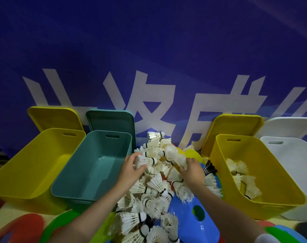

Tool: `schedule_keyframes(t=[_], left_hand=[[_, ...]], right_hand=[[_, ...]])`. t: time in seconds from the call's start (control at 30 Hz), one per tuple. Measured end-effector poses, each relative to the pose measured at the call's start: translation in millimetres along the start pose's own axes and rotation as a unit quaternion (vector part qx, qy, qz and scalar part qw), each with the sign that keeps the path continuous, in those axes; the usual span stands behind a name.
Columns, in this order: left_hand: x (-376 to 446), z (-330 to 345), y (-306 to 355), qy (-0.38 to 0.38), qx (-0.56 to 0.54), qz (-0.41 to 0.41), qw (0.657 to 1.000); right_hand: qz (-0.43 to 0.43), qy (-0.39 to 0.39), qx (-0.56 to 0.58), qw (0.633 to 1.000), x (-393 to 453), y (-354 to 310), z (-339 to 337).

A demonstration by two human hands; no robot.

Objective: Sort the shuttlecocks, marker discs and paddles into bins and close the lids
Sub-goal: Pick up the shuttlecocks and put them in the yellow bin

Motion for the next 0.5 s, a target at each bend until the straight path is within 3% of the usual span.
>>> schedule_keyframes(t=[0.27, 0.5], left_hand=[[-1, 12, 8, -0.006, -0.083, 0.001, 0.997], [-13, 49, 48, -0.036, -0.108, 0.027, 0.993]], right_hand=[[-0.021, 0.082, 0.255, 0.963, -14, -15, -34], [-0.03, 0.133, 0.316, 0.939, -19, 14, -82]])
Point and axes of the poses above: each hand's wrist, its own x-axis towards the middle knuckle, its own z-axis out of the palm, y = z × x, the point moved 6 cm from there along x, towards the middle knuckle, and after that the axes turned 9 degrees about -z, right-handed, at the moved point
